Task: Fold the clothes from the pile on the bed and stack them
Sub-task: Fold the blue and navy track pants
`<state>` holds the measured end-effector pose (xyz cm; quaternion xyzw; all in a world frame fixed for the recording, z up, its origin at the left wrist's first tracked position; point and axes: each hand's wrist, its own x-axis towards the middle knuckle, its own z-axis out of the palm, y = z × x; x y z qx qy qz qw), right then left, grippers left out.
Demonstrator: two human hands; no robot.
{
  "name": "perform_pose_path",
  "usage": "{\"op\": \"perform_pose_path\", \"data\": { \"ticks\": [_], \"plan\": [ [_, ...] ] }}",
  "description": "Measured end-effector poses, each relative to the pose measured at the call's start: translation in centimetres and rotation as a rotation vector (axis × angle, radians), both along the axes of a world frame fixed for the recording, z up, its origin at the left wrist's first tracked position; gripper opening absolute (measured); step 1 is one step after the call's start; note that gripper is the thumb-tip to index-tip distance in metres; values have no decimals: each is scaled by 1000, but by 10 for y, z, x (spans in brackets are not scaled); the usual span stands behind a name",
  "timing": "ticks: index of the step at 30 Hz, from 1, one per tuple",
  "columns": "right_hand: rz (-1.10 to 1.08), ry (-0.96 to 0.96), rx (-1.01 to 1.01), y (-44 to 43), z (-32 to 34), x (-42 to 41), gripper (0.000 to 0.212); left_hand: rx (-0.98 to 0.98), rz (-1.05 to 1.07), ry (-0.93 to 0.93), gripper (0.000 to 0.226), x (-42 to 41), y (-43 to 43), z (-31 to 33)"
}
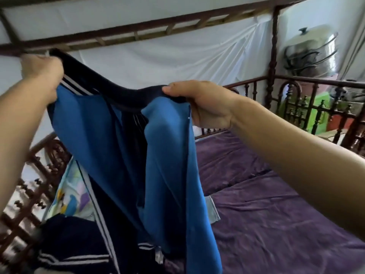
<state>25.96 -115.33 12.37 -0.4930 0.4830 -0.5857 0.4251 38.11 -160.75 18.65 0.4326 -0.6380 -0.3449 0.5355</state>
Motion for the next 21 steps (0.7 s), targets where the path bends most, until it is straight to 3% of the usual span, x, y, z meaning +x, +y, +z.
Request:
{"op": "perform_pose_path", "data": {
  "ticks": [2, 5, 8, 13, 17, 21],
  "plan": [
    [-13, -83, -30, -4, 2, 0, 17, -39, 28, -8, 26, -12, -52, 1],
    [-78, -146, -21, 3, -17, -11, 18, -67, 1, -73, 9, -18, 101, -14],
    [-206, -200, 77, 22, -62, -33, 19, -108, -30, -233, 26, -44, 151, -68],
    [-588, -233, 265, 68, -164, -84, 31, -15, -249, -441, 10, -126, 171, -188],
    [-876, -276, 368, 115, -235, -137, 33, 100, -462, -529, 14, -218, 212, -260],
    [-1128, -174, 513, 173, -293, -211, 34, 212, -627, -604, 23, -318, 276, -310]
  ]
}}
